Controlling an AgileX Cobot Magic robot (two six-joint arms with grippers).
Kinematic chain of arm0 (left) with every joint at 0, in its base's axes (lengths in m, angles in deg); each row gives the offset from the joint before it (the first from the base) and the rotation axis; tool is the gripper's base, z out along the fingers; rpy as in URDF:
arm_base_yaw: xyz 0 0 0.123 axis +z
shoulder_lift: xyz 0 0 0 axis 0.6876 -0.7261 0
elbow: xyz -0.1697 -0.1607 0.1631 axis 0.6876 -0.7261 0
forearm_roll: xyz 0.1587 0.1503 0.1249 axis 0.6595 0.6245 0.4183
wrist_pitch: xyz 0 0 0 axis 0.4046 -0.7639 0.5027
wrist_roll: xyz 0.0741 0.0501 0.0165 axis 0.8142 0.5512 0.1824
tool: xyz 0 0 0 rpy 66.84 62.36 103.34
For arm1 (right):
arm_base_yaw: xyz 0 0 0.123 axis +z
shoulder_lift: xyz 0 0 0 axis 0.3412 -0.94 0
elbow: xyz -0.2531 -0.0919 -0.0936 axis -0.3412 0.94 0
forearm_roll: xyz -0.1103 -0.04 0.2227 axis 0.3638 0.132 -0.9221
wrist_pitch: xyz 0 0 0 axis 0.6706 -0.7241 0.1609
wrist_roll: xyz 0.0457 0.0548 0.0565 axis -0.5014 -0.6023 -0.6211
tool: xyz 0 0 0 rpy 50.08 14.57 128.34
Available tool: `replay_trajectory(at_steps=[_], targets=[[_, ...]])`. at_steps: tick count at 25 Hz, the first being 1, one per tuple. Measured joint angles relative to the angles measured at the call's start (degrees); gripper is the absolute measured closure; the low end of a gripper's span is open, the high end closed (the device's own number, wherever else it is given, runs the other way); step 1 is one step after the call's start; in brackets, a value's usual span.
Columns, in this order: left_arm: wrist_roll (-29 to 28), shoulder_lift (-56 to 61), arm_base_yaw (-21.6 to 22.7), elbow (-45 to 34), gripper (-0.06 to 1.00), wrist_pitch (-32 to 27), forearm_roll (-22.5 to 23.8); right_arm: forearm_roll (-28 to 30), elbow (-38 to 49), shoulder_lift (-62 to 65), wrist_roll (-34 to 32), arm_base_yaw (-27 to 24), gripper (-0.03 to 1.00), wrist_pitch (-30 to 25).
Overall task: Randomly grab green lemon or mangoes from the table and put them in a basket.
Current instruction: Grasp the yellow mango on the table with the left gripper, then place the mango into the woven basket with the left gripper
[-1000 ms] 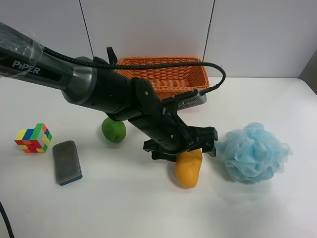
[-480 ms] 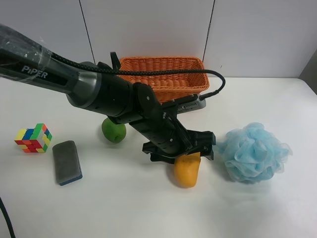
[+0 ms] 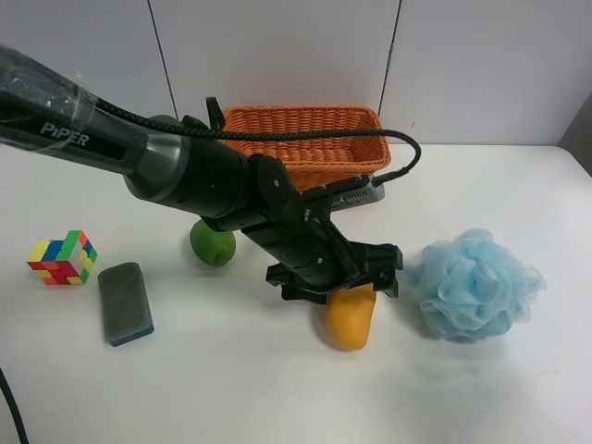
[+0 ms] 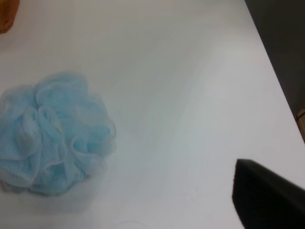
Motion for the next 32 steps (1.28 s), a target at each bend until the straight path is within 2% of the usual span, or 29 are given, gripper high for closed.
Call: replay_trajectory(at_steps=[2, 4, 5, 27, 32], targets=[[0.0, 0.0, 0.0, 0.0, 0.17, 0.0, 0.0, 0.0, 0.0, 0.0, 0.0, 0.0, -0.01, 0.0], [0.0, 0.0, 0.0, 0.0, 0.35, -0.13, -0.05, 0.0, 0.0, 0.0, 0.0, 0.0, -0.01, 0.0], [0.0, 0.0, 0.0, 0.0, 0.38, -0.17, -0.05, 0.0, 0.0, 0.0, 0.0, 0.0, -0.01, 0.0], [0.0, 0.53, 0.0, 0.22, 0.38, -1.69, -0.35, 0.0, 0.0, 0.0, 0.0, 0.0, -0.01, 0.0], [0.0, 3.99, 1.34, 1.55, 0.38, -2.99, 2.02, 0.0, 0.0, 0.0, 0.0, 0.0, -0.01, 0.0]])
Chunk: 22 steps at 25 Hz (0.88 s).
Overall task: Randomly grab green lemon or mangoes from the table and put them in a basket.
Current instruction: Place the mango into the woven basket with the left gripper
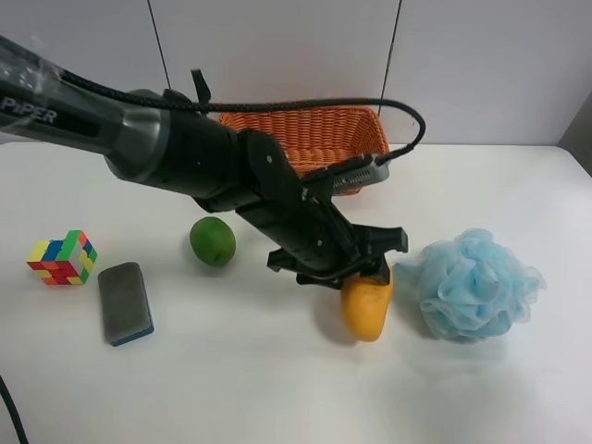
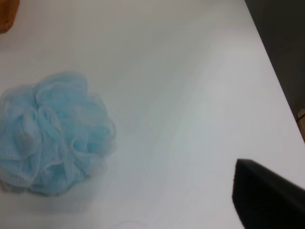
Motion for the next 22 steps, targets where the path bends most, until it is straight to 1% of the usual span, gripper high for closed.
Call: replay_trajectory(at_steps=[2, 5, 9, 12, 15, 17, 19, 22], targets=[[0.0, 1.68, 1.47, 1.62, 0.38, -1.34, 2.56, 0.0, 0.0, 0.0, 0.0, 0.0, -0.01, 0.0], [0.0, 3.51, 4.17, 5.42, 0.38, -4.26, 8.55, 0.0, 0.0, 0.0, 0.0, 0.0, -0.01, 0.0], [0.0, 3.89, 8.45, 12.38, 0.38, -9.7, 19.53, 0.0, 0.0, 0.0, 0.0, 0.0, -0.01, 0.0], [0.0, 3.89, 11.53, 16.85, 0.39, -11.04, 29.9, 0.0, 0.0, 0.0, 0.0, 0.0, -0.01, 0.0], [0.0, 3.89, 14.68, 19.66, 0.39, -10.14, 40.56, 0.0, 0.0, 0.0, 0.0, 0.0, -0.01, 0.0], [0.05, 3.89, 16.54, 20.39, 0.4, -7.98, 45.73, 0.0, 0.0, 0.0, 0.0, 0.0, -0.01, 0.0], [0.58, 3.83, 18.37, 20.45, 0.4, -5.2, 50.01, 0.0, 0.0, 0.0, 0.0, 0.0, -0.01, 0.0], [2.34, 2.4, 20.2, 20.56, 0.41, 0.22, 53.81, 0.0, 0.0, 0.0, 0.0, 0.0, -0.01, 0.0]])
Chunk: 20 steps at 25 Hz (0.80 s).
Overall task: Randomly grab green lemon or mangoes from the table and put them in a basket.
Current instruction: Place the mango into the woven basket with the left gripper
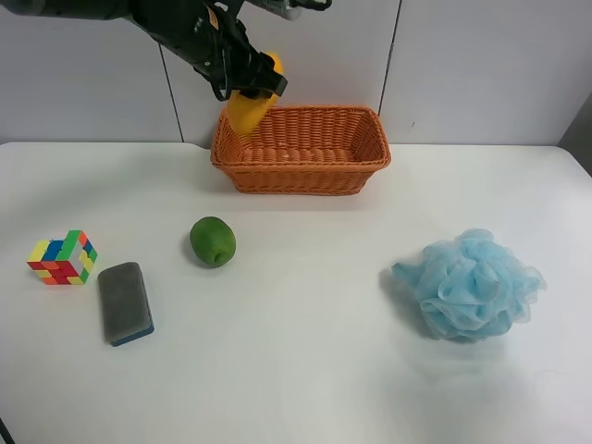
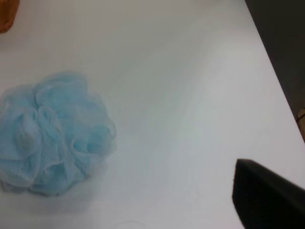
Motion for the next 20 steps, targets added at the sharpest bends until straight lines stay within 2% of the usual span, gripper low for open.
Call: replay_trajectory(at_steps=[6, 13, 14, 16, 17, 18, 20], targets=[[2.45, -5.91, 0.61, 0.0, 0.41, 10.69, 1.59, 0.0, 0.0, 0.0, 0.0, 0.0, -0.01, 0.0], [2.63, -10.48, 0.49, 0.0, 0.45, 13.16, 0.71, 0.0, 0.0, 0.0, 0.0, 0.0, -0.01, 0.0], [2.63, -10.55, 0.49, 0.0, 0.53, 13.16, 0.7, 0.0, 0.0, 0.0, 0.0, 0.0, -0.01, 0.0], [2.63, -10.55, 0.49, 0.0, 0.78, 13.29, 0.59, 0.0, 0.0, 0.0, 0.0, 0.0, -0.01, 0.0], [2.63, -10.55, 0.49, 0.0, 0.85, 13.43, 0.59, 0.0, 0.0, 0.0, 0.0, 0.0, -0.01, 0.0], [2.63, -10.55, 0.49, 0.06, 0.89, 13.43, 0.59, 0.0, 0.0, 0.0, 0.0, 0.0, -0.01, 0.0], [2.63, -10.55, 0.49, 0.1, 0.88, 13.43, 0.3, 0.0, 0.0, 0.0, 0.0, 0.0, -0.01, 0.0]])
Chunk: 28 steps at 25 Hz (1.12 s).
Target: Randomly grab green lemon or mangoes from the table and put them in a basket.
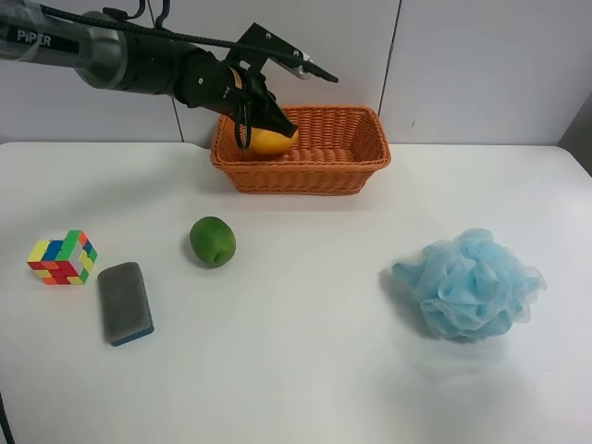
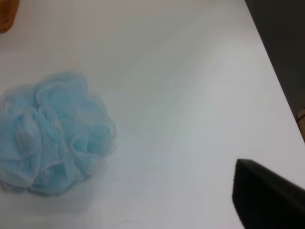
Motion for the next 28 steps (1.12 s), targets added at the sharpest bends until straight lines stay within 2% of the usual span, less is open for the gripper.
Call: replay_trajectory(at_steps=[2, 3, 5, 7, 8, 11, 16, 23, 28], targets=[[0.0, 0.0, 0.0, 0.0, 0.75, 0.0, -1.58, 0.0, 0.0, 0.0, 0.0, 0.0, -0.01, 0.0], [0.0, 0.0, 0.0, 0.07, 0.61, -0.06, -2.1, 0.0, 0.0, 0.0, 0.0, 0.0, -0.01, 0.0], [0.0, 0.0, -0.11, 0.07, 0.27, -0.06, -3.22, 0.0, 0.0, 0.0, 0.0, 0.0, -0.01, 0.0], [0.0, 0.17, -0.34, 0.07, 0.06, -0.06, -3.67, 0.0, 0.0, 0.0, 0.0, 0.0, -0.01, 0.0], [0.0, 0.27, -0.47, 0.07, 0.01, -0.06, -3.87, 0.0, 0.0, 0.0, 0.0, 0.0, -0.01, 0.0], [0.0, 1.06, -0.72, 0.07, -0.04, -0.31, -4.2, 0.0, 0.0, 0.0, 0.0, 0.0, -0.01, 0.0], [-0.17, 3.94, -1.12, 0.07, -0.05, -3.06, -5.36, 0.0, 0.0, 0.0, 0.0, 0.0, -0.01, 0.0], [-3.13, 14.11, -1.19, 0.07, -0.05, -17.8, -5.24, 0.0, 0.0, 0.0, 0.0, 0.0, -0.01, 0.0], [-5.41, 25.5, -1.19, 0.07, -0.05, -28.14, -0.93, 0.0, 0.0, 0.0, 0.0, 0.0, -0.01, 0.0]])
